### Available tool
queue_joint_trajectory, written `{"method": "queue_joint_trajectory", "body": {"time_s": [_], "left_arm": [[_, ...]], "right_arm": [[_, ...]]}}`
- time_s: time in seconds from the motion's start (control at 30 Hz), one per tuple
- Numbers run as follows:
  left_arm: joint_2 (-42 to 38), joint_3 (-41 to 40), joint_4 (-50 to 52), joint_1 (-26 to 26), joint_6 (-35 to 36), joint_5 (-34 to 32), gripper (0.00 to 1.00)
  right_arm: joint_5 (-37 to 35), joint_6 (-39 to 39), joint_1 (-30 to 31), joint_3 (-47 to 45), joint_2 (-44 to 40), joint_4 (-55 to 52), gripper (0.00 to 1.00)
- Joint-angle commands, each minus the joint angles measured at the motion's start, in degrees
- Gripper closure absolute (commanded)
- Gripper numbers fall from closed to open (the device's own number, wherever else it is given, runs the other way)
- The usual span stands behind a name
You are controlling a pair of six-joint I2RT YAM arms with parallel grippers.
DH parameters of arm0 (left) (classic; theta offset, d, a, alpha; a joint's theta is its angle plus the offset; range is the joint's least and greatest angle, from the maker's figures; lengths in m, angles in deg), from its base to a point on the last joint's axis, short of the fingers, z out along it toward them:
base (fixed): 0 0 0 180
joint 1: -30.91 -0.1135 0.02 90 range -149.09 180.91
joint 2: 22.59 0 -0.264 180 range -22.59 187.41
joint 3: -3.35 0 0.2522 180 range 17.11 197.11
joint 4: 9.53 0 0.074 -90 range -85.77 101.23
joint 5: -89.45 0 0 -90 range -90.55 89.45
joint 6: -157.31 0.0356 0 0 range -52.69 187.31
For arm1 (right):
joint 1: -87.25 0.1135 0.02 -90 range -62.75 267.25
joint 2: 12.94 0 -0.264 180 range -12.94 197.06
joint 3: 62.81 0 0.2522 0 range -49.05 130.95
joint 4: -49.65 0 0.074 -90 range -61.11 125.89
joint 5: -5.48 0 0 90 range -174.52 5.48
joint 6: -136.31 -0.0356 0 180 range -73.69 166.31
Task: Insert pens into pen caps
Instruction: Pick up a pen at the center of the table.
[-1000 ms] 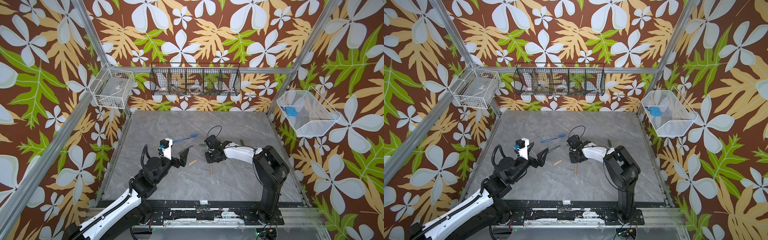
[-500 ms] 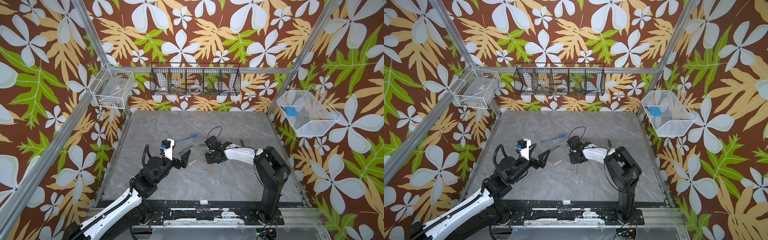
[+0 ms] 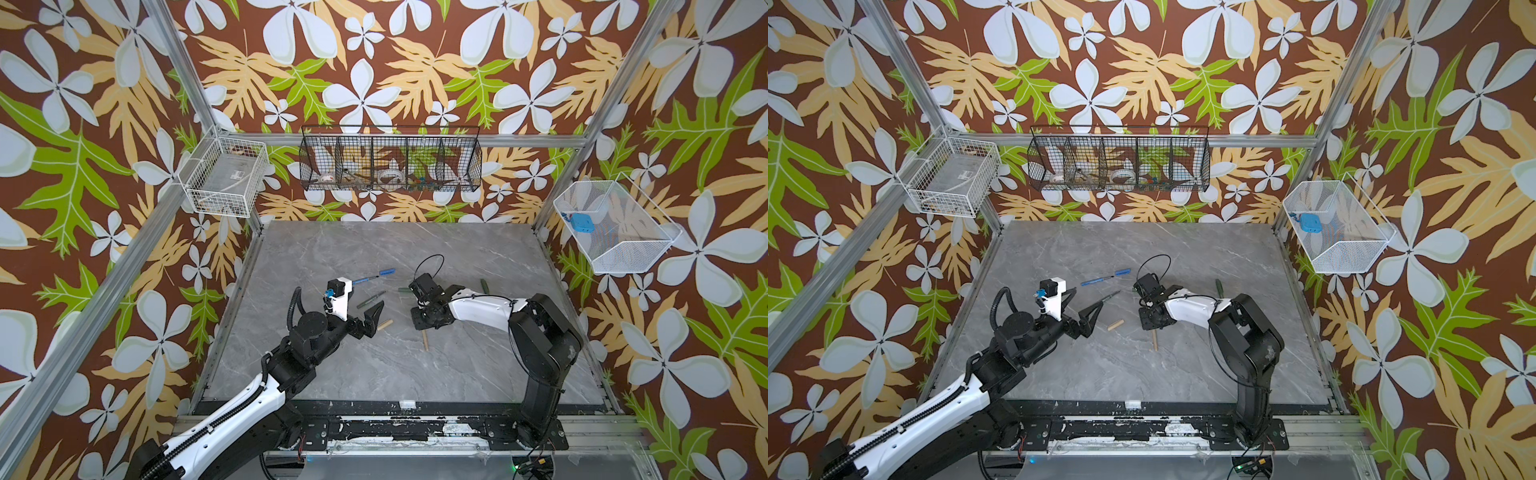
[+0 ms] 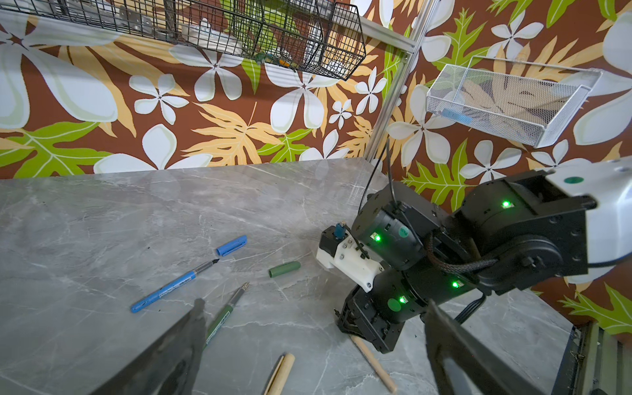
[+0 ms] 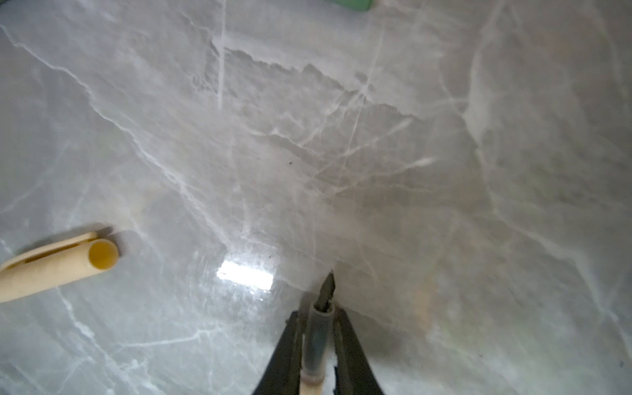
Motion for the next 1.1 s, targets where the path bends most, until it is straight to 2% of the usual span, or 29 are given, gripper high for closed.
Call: {"method": "queue_joint_trajectory", "body": {"time_s": [0.0,0.2,0.4,0.53,0.63,0.77,0.93,1.07], "left_arm": [[0.18,0.49,0.24,-0.05,-0.54,0.88,0.0],[0.95,0.35,1.99,-0.05,-1.64,3.07,0.0],[3.57,-1.8,-1.22,-0.05,-5.66,7.97,0.0],[6.75,-6.75,-12.44,0.24,-10.3,13.34,0.0],[11.41,-8.8,-21.27,2.06,-13.01,15.02,0.0],[19.46,-8.02,-29.16,5.29,-15.01,15.12,0.04],[28.55,-9.29,-43.18,5.4,-20.65,18.49,0.08],[33.79,-7.84,-47.75,5.65,-22.78,21.37,0.12]], "right_arm": [[2.45,-0.67,0.08,-0.3,1.42,-3.88,0.85],[1.84,0.15,0.08,-0.24,0.27,-2.98,0.89],[3.24,1.39,0.08,-1.88,-6.06,2.43,0.92],[3.95,1.74,-0.08,-3.18,-10.77,6.27,0.94],[5.32,1.29,-0.18,-4.3,-13.13,8.91,0.94],[8.05,-1.0,-0.28,-7.15,-16.72,14.33,0.94],[8.78,-3.88,-0.44,-11.6,-22.0,20.34,0.94],[9.37,-6.42,-0.58,-15.3,-25.96,24.67,0.94]]}}
